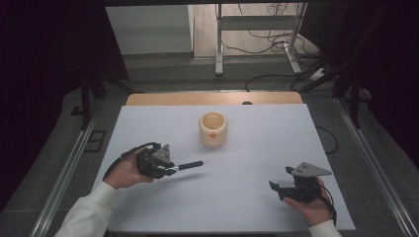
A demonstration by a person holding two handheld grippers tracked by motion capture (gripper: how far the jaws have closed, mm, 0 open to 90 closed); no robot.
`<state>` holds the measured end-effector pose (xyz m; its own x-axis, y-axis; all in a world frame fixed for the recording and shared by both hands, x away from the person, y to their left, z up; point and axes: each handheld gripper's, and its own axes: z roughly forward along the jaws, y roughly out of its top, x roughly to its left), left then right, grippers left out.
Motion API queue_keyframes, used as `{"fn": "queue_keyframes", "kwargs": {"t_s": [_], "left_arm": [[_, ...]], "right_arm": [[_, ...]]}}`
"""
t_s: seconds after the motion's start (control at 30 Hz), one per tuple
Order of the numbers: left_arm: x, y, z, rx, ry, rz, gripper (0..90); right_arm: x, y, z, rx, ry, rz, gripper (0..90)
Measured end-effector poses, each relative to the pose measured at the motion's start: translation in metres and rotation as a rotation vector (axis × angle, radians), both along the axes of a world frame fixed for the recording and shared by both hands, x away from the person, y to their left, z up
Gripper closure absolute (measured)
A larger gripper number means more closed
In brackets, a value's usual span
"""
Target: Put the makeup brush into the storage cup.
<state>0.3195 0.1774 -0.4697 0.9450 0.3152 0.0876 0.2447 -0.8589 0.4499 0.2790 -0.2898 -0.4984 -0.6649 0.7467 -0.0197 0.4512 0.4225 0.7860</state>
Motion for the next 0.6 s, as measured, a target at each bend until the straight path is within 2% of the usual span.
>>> {"fn": "queue_keyframes", "kwargs": {"t_s": [0.17, 0.3, 0.6], "left_arm": [[-0.002, -0.003, 0.001, 0.004, 0.007, 0.031, 71.4], [-0.003, -0.006, 0.001, -0.010, 0.005, 0.045, 71.4], [-0.007, -0.017, 0.001, -0.032, 0.009, 0.057, 71.4]], "right_arm": [[0.000, 0.000, 0.000, -0.001, -0.001, 0.002, 18.3], [0.000, 0.000, 0.000, 0.000, -0.003, 0.003, 18.3], [0.000, 0.000, 0.000, -0.002, -0.003, 0.003, 18.3]]}}
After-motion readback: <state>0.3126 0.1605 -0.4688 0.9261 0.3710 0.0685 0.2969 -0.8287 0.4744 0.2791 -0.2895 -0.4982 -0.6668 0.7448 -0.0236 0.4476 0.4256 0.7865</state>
